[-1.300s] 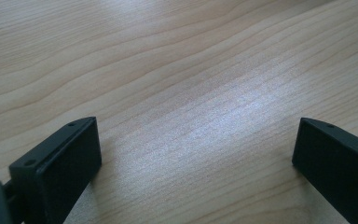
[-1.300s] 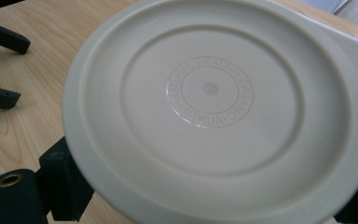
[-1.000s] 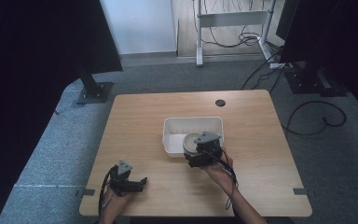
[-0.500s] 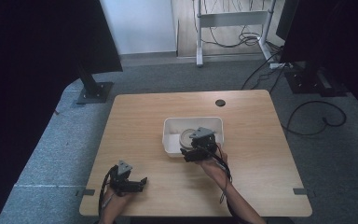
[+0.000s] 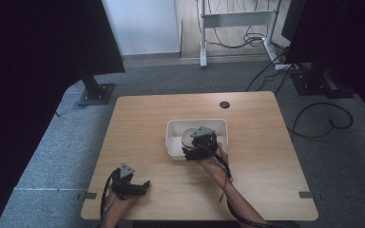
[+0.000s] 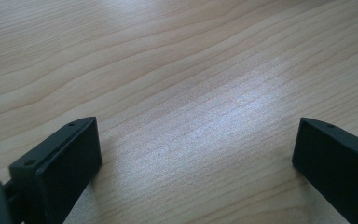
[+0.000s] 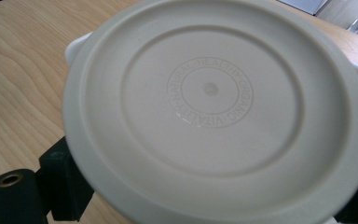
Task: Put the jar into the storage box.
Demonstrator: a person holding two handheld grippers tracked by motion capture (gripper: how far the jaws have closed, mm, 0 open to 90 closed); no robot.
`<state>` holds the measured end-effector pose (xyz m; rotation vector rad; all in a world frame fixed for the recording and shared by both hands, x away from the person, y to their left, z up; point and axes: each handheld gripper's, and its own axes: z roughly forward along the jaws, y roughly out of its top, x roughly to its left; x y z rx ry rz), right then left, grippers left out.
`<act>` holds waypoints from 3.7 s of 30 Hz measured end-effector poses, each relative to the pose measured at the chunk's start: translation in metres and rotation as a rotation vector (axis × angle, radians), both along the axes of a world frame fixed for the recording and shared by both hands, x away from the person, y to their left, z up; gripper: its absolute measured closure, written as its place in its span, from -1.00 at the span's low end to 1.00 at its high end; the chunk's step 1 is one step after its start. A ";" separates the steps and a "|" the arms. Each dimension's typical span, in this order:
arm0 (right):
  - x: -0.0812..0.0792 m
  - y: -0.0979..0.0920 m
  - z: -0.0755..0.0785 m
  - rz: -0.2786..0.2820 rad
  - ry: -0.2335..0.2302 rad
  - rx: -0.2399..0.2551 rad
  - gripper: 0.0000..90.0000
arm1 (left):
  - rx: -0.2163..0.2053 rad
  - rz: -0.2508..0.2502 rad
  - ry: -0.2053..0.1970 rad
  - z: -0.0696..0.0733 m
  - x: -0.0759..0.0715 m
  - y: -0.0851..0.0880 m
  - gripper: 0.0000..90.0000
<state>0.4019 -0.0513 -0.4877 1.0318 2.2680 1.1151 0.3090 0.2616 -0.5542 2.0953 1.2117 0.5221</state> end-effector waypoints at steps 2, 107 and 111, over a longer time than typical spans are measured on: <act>0.002 0.002 -0.002 -0.003 0.002 -0.003 -0.79 | 0.000 0.000 0.000 0.000 0.000 0.000 -0.98; 0.001 -0.010 -0.007 0.044 0.040 -0.027 -0.92 | 0.000 -0.003 0.000 0.000 0.000 0.000 -0.98; -0.003 -0.014 -0.007 0.053 0.036 -0.025 -0.92 | 0.000 -0.003 0.000 0.000 0.000 0.000 -0.98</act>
